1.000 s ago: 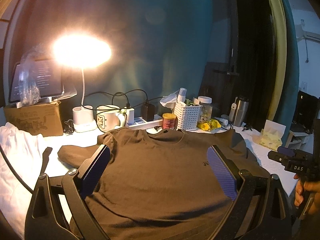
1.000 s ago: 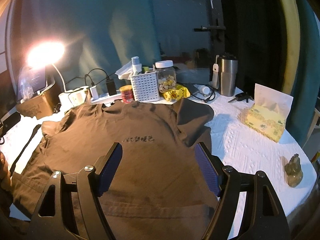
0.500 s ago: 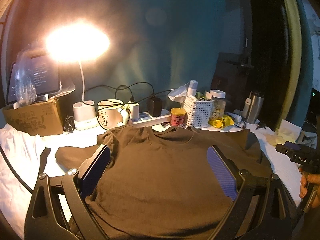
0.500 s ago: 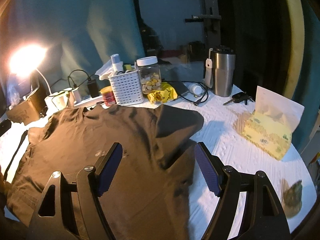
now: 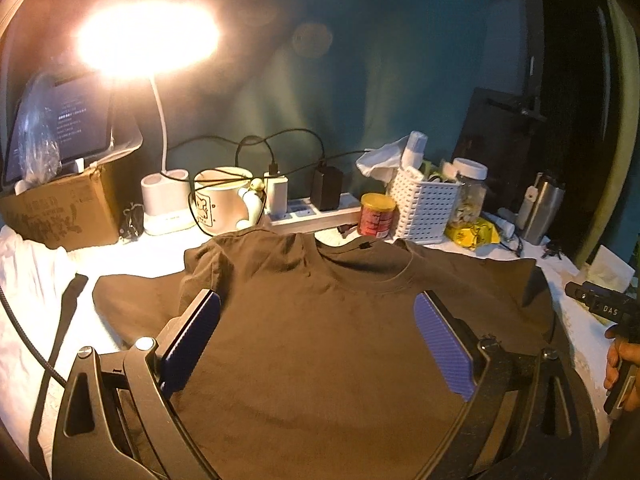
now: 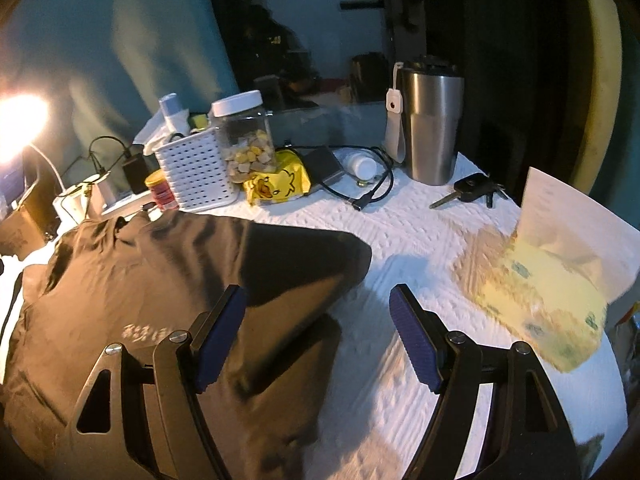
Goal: Fold small clothes
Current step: 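Grasp the side edge of the brown T-shirt with the right tool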
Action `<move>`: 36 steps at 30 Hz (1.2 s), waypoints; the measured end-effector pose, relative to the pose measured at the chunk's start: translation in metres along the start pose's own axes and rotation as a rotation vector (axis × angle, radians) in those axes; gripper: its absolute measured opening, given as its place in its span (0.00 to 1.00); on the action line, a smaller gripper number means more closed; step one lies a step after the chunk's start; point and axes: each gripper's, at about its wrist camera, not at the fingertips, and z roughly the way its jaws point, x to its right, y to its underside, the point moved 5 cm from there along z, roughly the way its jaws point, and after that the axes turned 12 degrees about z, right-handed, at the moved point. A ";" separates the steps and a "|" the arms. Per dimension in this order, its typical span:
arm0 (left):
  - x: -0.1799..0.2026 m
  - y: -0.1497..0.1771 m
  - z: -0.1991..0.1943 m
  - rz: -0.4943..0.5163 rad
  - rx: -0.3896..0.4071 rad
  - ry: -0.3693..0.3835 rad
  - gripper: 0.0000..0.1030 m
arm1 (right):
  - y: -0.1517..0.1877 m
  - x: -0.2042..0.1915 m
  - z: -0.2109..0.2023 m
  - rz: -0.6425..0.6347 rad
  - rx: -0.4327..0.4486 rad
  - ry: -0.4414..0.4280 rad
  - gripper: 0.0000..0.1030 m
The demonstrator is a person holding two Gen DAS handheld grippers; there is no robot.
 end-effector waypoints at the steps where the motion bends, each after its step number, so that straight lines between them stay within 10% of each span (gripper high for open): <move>1: -0.001 0.000 0.004 -0.003 -0.009 -0.003 0.94 | -0.002 0.002 0.004 0.000 -0.004 0.003 0.76; 15: -0.010 -0.001 0.049 -0.016 -0.081 -0.025 0.94 | -0.018 0.017 0.072 0.058 -0.095 0.056 0.74; 25: -0.016 0.002 0.056 -0.038 -0.092 -0.006 0.94 | -0.009 0.014 0.097 0.061 -0.169 0.047 0.06; 36: -0.028 0.008 0.043 -0.068 -0.057 0.042 0.94 | -0.036 -0.011 0.039 0.050 -0.021 0.020 0.06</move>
